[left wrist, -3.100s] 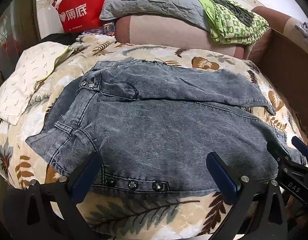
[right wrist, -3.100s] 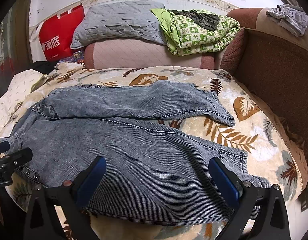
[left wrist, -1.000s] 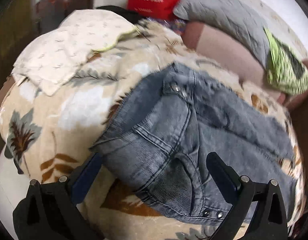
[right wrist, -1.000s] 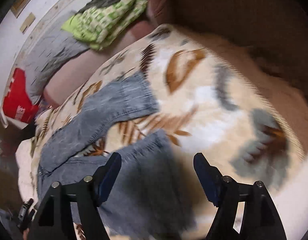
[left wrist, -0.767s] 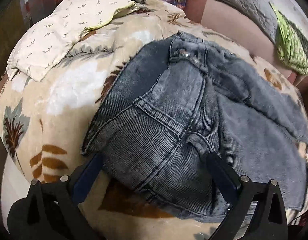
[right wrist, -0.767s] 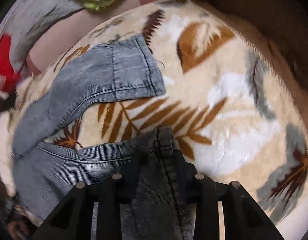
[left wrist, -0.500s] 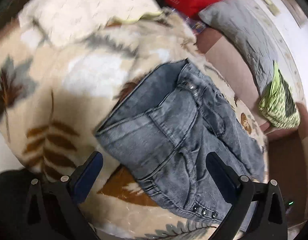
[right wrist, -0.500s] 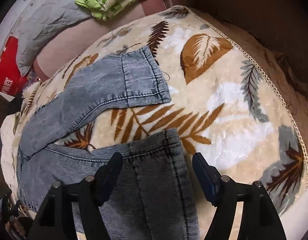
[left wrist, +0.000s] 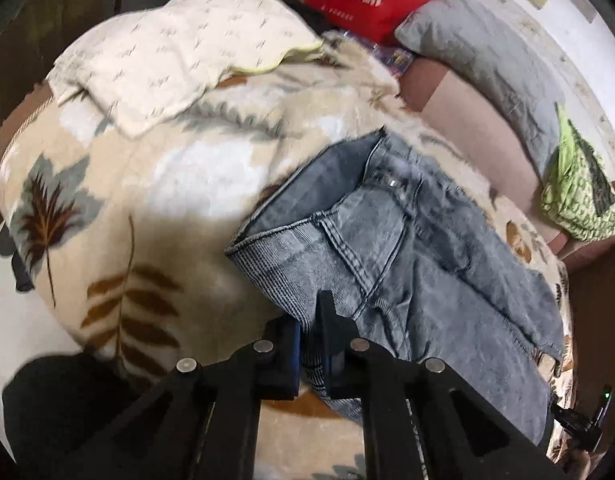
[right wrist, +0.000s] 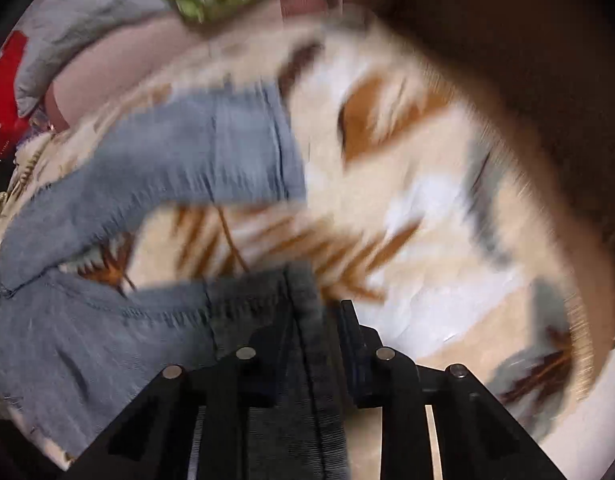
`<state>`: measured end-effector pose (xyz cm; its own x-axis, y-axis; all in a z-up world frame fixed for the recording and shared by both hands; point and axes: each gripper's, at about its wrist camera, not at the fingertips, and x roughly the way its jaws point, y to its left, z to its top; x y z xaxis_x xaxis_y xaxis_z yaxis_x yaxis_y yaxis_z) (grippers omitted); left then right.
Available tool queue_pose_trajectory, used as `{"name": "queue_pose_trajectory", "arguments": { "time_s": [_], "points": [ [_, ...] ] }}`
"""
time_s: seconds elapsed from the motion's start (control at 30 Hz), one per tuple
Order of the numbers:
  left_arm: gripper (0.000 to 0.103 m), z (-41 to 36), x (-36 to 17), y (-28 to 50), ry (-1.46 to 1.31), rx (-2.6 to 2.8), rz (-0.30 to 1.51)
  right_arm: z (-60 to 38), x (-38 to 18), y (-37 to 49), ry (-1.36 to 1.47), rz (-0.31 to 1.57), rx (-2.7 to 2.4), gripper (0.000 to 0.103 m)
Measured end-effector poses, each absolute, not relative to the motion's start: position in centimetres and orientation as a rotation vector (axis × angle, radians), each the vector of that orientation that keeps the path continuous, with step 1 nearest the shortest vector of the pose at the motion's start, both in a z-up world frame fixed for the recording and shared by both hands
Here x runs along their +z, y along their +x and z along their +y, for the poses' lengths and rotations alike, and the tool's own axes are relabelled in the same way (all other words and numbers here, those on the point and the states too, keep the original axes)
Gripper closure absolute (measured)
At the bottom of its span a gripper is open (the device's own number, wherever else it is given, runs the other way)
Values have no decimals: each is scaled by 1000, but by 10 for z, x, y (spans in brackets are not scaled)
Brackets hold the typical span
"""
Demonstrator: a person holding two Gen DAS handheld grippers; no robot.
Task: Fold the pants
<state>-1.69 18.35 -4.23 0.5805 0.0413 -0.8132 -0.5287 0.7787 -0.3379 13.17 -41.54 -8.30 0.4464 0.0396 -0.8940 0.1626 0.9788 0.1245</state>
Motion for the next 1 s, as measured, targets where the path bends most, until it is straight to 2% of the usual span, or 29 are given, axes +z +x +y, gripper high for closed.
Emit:
{"name": "queue_pose_trajectory", "arguments": {
  "time_s": [0.07, 0.1, 0.13, 0.17, 0.2, 0.27, 0.37, 0.43, 0.47, 0.5, 0.63, 0.73, 0.8, 0.83, 0.87, 0.9, 1.0],
  "points": [
    [90, 191, -45, -17, -637, 385, 913, -428, -75, 128, 278, 1061, -75, 70],
    [85, 195, -44, -16, -655, 403, 904, -433, -70, 127, 319, 1042, -73, 59],
    [80, 199, -40, -18, -667, 442, 891, -438, -63, 128, 368, 1017, -58, 38],
    [67, 201, -34, -20, -666, 467, 863, -442, -58, 131, 401, 1002, -42, 30],
    [53, 201, -25, -21, -653, 482, 826, -443, -54, 136, 416, 988, -24, 28],
    [40, 194, -5, -19, -607, 478, 751, -441, -47, 153, 399, 962, -22, 28],
    [28, 174, 13, -1, -517, 376, 688, -442, -53, 192, 435, 986, -9, 28],
    [26, 163, 13, 23, -471, 315, 696, -436, -71, 219, 431, 1043, -19, 30],
    [25, 158, 9, 31, -457, 290, 709, -435, -77, 225, 427, 1062, -21, 36],
    [25, 154, 2, 44, -439, 261, 739, -432, -82, 232, 425, 1088, -7, 71],
    [25, 146, -49, 88, -342, 260, 950, -409, -63, 225, 266, 1068, -40, 89],
    [25, 154, -54, 86, -367, 282, 954, -408, -38, 209, 157, 1002, -104, 89],
    [25, 158, -44, 85, -388, 289, 902, -413, -51, 210, 150, 1053, -113, 88],
    [25, 160, -38, 89, -389, 284, 888, -417, -65, 214, 146, 1096, -121, 84],
    [25, 161, -34, 95, -386, 275, 883, -421, -83, 218, 137, 1167, -119, 77],
    [25, 162, -30, 102, -381, 264, 884, -421, -85, 219, 139, 1153, -103, 74],
    [25, 165, -18, 128, -351, 241, 878, -431, -58, 217, 234, 1079, -63, 41]
  ]
}}
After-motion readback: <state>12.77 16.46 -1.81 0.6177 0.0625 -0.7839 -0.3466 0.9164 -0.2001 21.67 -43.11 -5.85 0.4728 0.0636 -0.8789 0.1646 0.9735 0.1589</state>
